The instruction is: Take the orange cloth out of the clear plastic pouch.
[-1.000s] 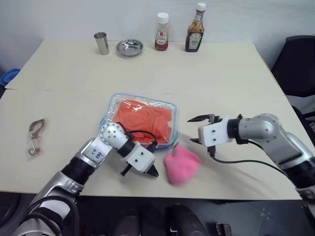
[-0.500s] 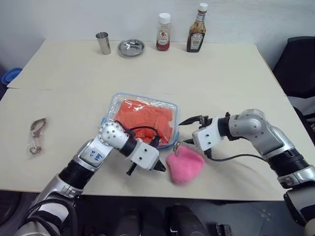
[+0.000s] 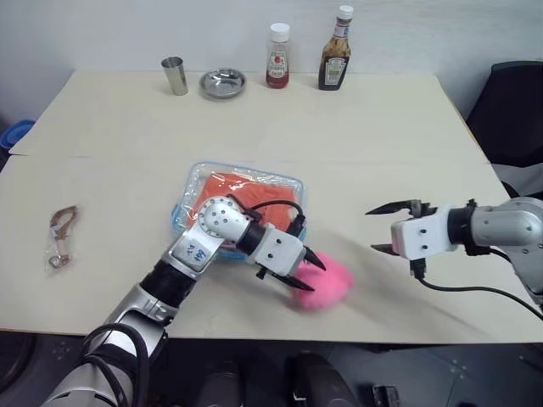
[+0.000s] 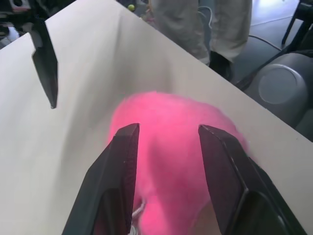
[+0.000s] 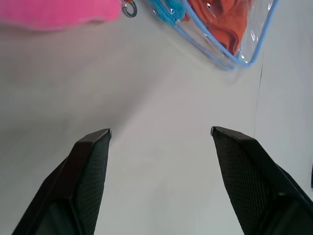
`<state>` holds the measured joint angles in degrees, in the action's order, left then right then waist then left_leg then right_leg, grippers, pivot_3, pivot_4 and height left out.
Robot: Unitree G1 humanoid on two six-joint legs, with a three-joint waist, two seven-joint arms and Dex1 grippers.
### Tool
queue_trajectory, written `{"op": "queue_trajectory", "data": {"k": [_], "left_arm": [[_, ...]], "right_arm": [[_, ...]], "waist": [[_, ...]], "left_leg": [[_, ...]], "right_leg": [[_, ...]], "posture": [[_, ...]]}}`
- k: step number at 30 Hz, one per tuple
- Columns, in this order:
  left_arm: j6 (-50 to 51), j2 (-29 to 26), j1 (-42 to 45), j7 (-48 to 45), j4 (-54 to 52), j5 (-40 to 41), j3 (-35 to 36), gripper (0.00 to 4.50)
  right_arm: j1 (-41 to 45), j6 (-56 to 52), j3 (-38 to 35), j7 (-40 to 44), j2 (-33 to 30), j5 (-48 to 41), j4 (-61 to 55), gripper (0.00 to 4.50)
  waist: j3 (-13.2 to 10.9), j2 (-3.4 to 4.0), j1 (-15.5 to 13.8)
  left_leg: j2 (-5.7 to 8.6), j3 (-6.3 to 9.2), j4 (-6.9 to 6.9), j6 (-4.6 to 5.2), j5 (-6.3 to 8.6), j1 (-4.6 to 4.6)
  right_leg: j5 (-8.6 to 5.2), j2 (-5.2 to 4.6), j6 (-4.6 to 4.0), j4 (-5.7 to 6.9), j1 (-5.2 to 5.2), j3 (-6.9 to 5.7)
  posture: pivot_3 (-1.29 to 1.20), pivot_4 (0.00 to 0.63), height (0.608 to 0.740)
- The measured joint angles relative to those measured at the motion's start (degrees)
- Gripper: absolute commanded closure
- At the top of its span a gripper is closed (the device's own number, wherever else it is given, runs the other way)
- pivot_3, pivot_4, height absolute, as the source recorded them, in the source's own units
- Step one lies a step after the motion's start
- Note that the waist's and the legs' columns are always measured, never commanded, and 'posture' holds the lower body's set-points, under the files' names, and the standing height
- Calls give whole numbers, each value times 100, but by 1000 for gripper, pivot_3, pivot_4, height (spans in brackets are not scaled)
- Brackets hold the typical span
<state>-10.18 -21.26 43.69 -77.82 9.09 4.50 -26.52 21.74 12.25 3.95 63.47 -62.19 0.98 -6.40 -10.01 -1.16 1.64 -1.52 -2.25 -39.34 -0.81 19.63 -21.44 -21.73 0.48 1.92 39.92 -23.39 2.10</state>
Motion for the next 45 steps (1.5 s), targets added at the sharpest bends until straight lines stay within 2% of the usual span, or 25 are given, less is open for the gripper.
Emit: {"op": "queue_trajectory", "data": {"k": [7, 13, 16, 21, 28, 33, 41, 44, 45], "left_arm": [[-864, -71, 131, -426, 604, -245, -313, 2452], [-1811, -52, 412, -382, 1260, -557, -444, 2452], [-1927, 83, 427, -227, 1423, -625, -448, 3053], [-1881, 51, 394, -264, 1343, -550, -436, 4472], [-1813, -566, -6, -288, 553, -488, -382, 4472], [-1389, -834, -340, -95, -73, -512, -313, 4472], [-681, -968, -579, 181, -733, -575, -262, 4472], [-547, -983, -587, 245, -857, -600, -262, 4500], [-513, -986, -590, 266, -865, -600, -262, 4500]], "right_arm": [[-263, -456, -375, -31, -38, -34, -333, 1094], [-238, -613, -396, -58, -34, -10, -403, 1094], [-109, -618, -320, -60, 42, 8, -407, 1094], [446, -372, 144, -63, 401, 213, -151, 1094], [1375, 1125, 1202, -203, 1381, 936, 891, 1094], [1688, 2183, 1610, -197, 1859, 984, 1633, 1094], [2123, 2843, 1850, -244, 2462, 1010, 2498, 1094], [2212, 2933, 1926, -303, 2629, 1098, 2757, 1682], [2246, 2973, 1945, -314, 2669, 1126, 2820, 2033]], "waist": [[0, 0, -3], [0, 0, -6], [0, 0, -6], [0, 0, 14], [0, 0, 69], [1, 0, 85], [1, 1, 101], [1, 1, 111], [1, 1, 116]], "left_leg": [[1, -1, 0, 0, 0, 1], [1, -1, -1, 0, 0, 5], [1, -1, -3, 0, 0, 7], [0, -2, -8, 0, 0, 9], [-3, -1, -5, -1, -1, 16], [-6, -1, -7, -1, -1, 16], [-7, 1, -7, -2, -1, 16], [-7, 1, -8, -2, -1, 15], [-7, 1, -8, -2, -1, 15]], "right_leg": [[0, 0, 0, -1, 1, 2], [0, -1, 0, -2, 4, 2], [0, -1, 0, 1, 5, 2], [0, -1, 0, 6, 5, 3], [0, 2, 0, 12, 3, 9], [0, 1, 0, 14, 3, 7], [0, 1, 0, 15, 3, 5], [0, 1, 0, 15, 3, 5], [0, 1, 0, 15, 3, 4]], "posture": [[0, 150, 740], [0, 150, 740], [0, 150, 740], [0, 150, 740], [0, 150, 740], [0, 150, 740], [0, 150, 740], [0, 150, 740], [0, 150, 740]]}}
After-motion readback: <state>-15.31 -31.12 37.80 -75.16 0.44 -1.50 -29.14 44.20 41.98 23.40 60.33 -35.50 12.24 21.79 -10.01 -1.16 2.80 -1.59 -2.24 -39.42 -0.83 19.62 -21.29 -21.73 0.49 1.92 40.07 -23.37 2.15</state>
